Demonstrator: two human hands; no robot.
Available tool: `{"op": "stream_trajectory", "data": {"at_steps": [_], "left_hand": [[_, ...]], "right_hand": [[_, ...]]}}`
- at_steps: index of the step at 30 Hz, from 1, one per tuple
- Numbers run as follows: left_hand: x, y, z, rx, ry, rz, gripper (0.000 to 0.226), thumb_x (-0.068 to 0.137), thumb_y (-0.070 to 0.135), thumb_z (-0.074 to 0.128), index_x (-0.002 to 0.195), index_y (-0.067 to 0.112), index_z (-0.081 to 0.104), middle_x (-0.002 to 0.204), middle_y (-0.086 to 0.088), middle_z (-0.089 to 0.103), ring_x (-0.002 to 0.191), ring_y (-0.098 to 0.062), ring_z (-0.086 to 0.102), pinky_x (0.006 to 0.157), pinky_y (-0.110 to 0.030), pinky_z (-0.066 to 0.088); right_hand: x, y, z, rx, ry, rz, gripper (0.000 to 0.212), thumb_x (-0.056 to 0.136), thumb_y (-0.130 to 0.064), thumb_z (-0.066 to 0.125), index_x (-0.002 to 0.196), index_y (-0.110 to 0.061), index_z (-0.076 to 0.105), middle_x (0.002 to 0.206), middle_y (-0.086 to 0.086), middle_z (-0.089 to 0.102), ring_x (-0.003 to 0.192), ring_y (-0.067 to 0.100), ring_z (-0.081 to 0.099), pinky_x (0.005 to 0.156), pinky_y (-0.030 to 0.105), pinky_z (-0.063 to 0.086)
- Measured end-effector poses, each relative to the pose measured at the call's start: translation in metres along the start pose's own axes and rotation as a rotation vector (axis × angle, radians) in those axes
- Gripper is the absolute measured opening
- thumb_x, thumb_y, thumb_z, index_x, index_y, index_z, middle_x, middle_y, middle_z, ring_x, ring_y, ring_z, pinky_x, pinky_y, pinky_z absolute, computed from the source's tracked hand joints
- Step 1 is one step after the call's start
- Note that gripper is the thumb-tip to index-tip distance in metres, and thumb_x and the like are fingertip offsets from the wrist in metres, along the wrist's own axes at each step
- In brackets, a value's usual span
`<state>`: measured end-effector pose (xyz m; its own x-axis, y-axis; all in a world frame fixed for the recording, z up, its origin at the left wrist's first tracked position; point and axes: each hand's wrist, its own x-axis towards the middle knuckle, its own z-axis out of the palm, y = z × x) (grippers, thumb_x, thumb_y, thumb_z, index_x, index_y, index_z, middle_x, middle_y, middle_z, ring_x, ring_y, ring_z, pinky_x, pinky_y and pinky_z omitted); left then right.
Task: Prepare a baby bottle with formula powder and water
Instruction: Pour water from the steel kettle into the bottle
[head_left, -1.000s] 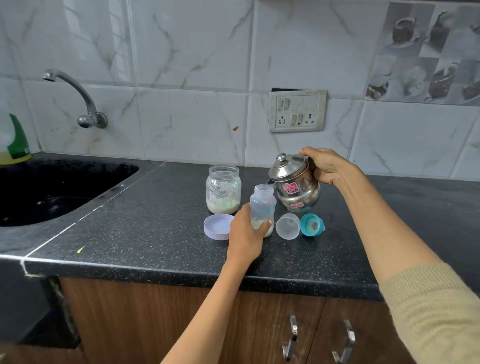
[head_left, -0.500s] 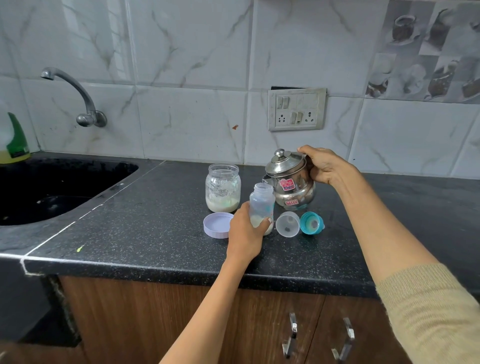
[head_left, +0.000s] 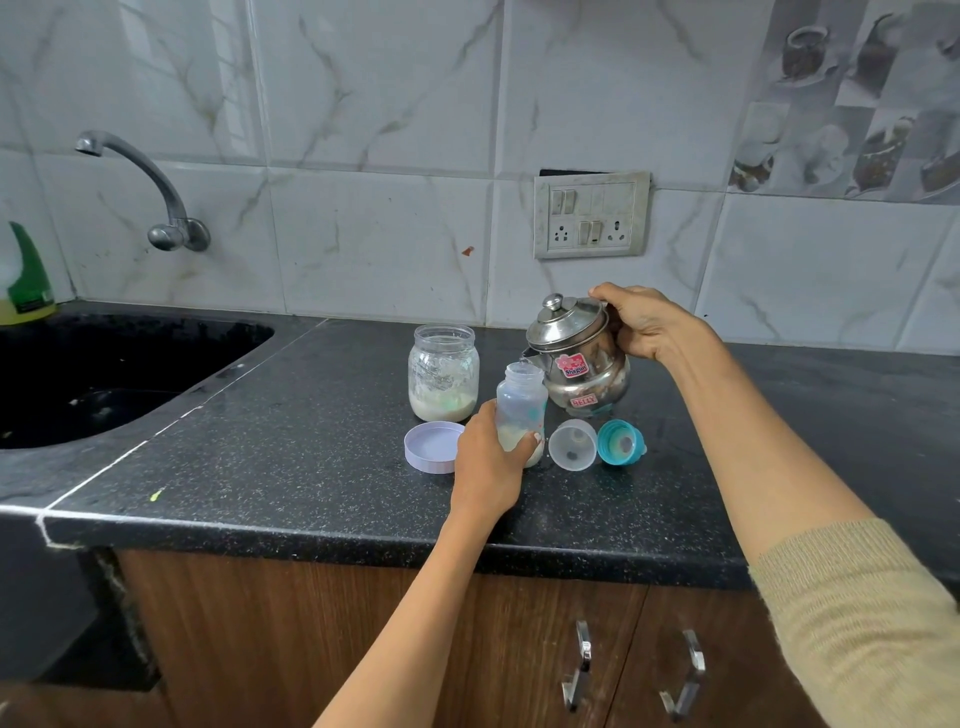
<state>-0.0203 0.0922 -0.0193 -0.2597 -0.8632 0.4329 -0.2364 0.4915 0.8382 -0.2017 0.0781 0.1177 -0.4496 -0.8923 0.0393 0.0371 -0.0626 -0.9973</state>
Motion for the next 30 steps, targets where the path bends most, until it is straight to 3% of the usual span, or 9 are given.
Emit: {"op": "stream_trajectory", "data": {"at_steps": [4, 8, 13, 18, 30], "left_hand": [[0.0004, -0.0008, 0.0005, -0.006, 0.002, -0.009, 0.027, 0.085, 0.018, 0.066, 0.107, 0.009, 0.052, 0.097, 0.001, 0.056, 0.089, -0.016, 0.050, 0.073, -0.024, 0.034], [0.0004, -0.0012, 0.0012, -0.023, 0.001, -0.011, 0.031, 0.085, 0.019, 0.067, 0.110, 0.008, 0.052, 0.101, -0.003, 0.059, 0.090, -0.017, 0.050, 0.075, -0.025, 0.035], [0.0010, -0.0029, 0.0019, -0.008, 0.009, -0.007, 0.030, 0.085, 0.019, 0.067, 0.108, 0.007, 0.052, 0.102, -0.004, 0.060, 0.090, -0.018, 0.051, 0.075, -0.026, 0.036], [0.0016, -0.0043, 0.0025, -0.017, 0.002, -0.008, 0.032, 0.084, 0.020, 0.067, 0.110, 0.010, 0.053, 0.107, -0.005, 0.062, 0.097, -0.022, 0.056, 0.080, -0.032, 0.043], [0.0017, -0.0036, 0.0022, -0.011, 0.004, 0.000, 0.030, 0.084, 0.020, 0.067, 0.108, 0.010, 0.053, 0.100, -0.001, 0.059, 0.092, -0.019, 0.054, 0.075, -0.027, 0.037]], "right_hand": [[-0.0006, -0.0002, 0.0012, 0.002, -0.011, 0.004, 0.019, 0.091, -0.007, 0.053, 0.072, -0.010, 0.054, 0.065, 0.007, 0.054, 0.061, 0.016, 0.051, 0.063, 0.029, 0.046], [-0.0009, -0.0007, 0.0001, 0.007, -0.018, 0.007, 0.019, 0.091, -0.008, 0.054, 0.072, -0.009, 0.056, 0.047, 0.003, 0.059, 0.059, 0.016, 0.053, 0.061, 0.029, 0.048], [-0.0033, -0.0019, 0.0002, -0.018, -0.033, 0.010, 0.018, 0.091, -0.009, 0.053, 0.073, -0.010, 0.055, 0.067, 0.007, 0.054, 0.060, 0.015, 0.052, 0.060, 0.028, 0.048], [-0.0021, -0.0018, 0.0000, -0.017, -0.029, 0.012, 0.018, 0.091, -0.008, 0.054, 0.073, -0.010, 0.055, 0.069, 0.008, 0.054, 0.060, 0.015, 0.052, 0.059, 0.027, 0.048], [-0.0034, -0.0024, -0.0007, -0.030, -0.017, 0.023, 0.017, 0.091, -0.010, 0.055, 0.073, -0.010, 0.056, 0.049, 0.002, 0.058, 0.053, 0.013, 0.054, 0.052, 0.022, 0.050]]}}
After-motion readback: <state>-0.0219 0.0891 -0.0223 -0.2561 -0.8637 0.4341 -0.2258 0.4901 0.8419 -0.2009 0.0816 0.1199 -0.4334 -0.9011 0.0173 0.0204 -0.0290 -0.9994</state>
